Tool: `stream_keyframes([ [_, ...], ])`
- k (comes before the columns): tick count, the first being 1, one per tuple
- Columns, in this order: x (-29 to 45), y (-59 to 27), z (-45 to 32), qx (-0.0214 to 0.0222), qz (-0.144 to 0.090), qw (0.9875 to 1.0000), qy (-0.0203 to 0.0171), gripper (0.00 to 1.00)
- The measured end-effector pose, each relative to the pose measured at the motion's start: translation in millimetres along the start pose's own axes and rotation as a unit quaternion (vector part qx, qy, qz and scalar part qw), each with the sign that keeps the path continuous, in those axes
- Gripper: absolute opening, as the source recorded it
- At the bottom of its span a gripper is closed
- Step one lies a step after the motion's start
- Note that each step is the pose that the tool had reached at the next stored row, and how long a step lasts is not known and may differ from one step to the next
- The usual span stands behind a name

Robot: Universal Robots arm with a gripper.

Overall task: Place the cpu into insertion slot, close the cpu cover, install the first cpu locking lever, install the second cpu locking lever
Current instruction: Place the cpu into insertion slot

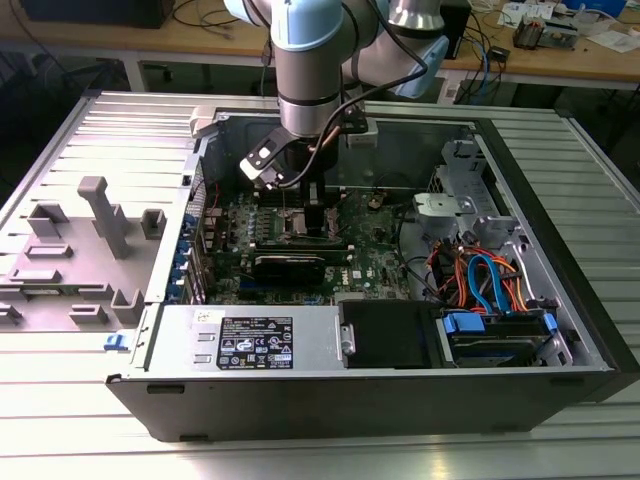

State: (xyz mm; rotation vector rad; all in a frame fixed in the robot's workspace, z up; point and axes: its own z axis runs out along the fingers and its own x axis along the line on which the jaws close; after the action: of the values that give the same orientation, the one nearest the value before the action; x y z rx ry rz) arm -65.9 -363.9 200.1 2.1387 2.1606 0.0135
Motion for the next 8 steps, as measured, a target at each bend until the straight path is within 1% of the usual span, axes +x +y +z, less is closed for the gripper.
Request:
stream_keyframes([
  [8, 0.0, 0.2, -0.6, 0.0, 0.0, 1.0, 0.0, 0.58],
])
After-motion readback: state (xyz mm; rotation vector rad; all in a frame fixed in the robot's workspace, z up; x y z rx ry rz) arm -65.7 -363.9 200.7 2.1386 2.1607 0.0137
